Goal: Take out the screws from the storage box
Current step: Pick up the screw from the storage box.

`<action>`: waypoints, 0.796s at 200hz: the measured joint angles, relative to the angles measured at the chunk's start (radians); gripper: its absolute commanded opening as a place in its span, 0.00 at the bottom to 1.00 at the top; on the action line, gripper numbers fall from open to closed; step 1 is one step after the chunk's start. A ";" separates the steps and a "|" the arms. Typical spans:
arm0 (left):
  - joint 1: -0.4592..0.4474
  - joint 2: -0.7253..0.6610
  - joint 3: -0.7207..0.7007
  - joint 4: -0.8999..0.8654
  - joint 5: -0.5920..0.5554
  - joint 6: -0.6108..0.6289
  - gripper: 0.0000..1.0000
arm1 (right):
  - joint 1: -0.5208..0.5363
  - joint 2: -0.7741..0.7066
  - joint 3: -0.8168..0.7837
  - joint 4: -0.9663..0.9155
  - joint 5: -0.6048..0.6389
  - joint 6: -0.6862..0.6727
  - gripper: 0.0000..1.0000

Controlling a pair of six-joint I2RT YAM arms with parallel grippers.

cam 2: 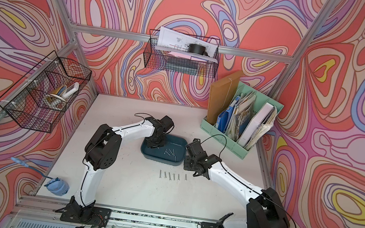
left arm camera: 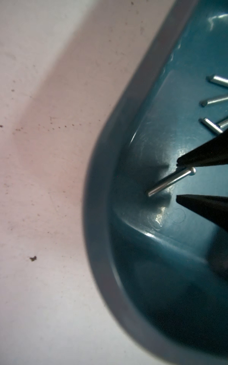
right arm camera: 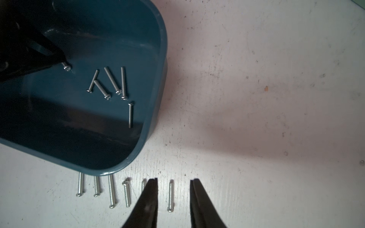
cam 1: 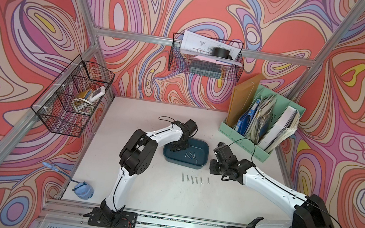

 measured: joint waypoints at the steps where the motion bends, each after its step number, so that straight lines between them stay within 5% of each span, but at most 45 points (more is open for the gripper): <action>1: 0.000 0.000 0.000 0.001 0.000 0.000 0.22 | 0.000 0.000 0.000 0.000 0.000 0.000 0.29; 98: 0.018 0.002 -0.042 0.032 0.003 0.000 0.27 | 0.000 0.017 0.002 0.000 0.001 -0.002 0.29; 130: 0.018 -0.005 -0.056 0.043 -0.003 -0.001 0.09 | 0.000 0.020 0.003 0.000 0.001 -0.002 0.29; 159: 0.018 -0.007 -0.057 0.043 -0.002 -0.001 0.04 | 0.000 0.028 0.004 0.000 0.001 -0.002 0.29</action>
